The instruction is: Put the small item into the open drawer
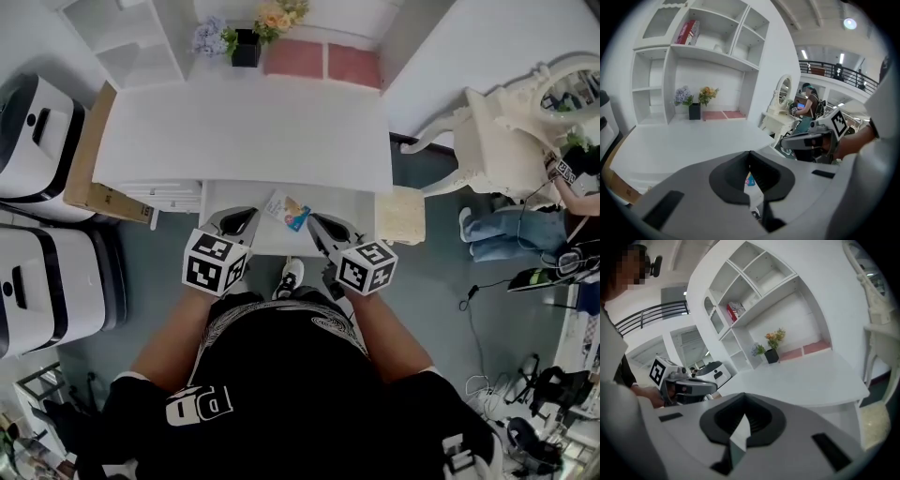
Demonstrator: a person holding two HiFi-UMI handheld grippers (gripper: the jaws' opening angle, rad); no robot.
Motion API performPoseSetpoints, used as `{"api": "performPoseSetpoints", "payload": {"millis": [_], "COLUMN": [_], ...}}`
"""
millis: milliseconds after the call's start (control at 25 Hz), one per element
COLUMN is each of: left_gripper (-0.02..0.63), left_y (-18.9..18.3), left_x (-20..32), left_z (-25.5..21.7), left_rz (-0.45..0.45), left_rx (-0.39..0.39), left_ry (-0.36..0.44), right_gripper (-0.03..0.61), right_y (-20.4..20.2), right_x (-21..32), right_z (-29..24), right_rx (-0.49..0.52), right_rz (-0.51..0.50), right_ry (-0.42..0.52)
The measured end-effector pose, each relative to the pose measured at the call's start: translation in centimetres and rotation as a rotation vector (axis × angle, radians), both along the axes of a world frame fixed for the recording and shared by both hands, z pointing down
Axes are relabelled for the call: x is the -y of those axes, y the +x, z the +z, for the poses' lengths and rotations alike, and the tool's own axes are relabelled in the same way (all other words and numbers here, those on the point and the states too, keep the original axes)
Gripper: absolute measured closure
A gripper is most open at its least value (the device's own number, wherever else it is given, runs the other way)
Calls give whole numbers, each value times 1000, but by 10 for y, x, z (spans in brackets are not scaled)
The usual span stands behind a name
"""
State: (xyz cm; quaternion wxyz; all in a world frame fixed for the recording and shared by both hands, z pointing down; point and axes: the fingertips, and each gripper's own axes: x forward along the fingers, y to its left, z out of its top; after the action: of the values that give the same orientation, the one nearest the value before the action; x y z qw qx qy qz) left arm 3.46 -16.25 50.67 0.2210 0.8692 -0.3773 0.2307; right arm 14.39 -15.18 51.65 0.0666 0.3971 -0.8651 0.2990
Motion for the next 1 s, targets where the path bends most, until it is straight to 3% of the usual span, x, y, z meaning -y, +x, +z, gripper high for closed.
{"api": "performPoseSetpoints", "payload": {"millis": [680,1000], "left_gripper": [600,600], "left_y": [-66,-79], "left_x": [-133,-171], "left_z": [-31,-28], "left_rz": [123,194], "left_rx": [-101,-83], "left_ry": [30,19], "right_gripper": [571,571], "right_y": [-81,-88], "right_x": [-137,-177], "right_z": [-25,-34], "right_rx": [-30,-67], "right_rz": [104,151], "right_ry": [11,28]}}
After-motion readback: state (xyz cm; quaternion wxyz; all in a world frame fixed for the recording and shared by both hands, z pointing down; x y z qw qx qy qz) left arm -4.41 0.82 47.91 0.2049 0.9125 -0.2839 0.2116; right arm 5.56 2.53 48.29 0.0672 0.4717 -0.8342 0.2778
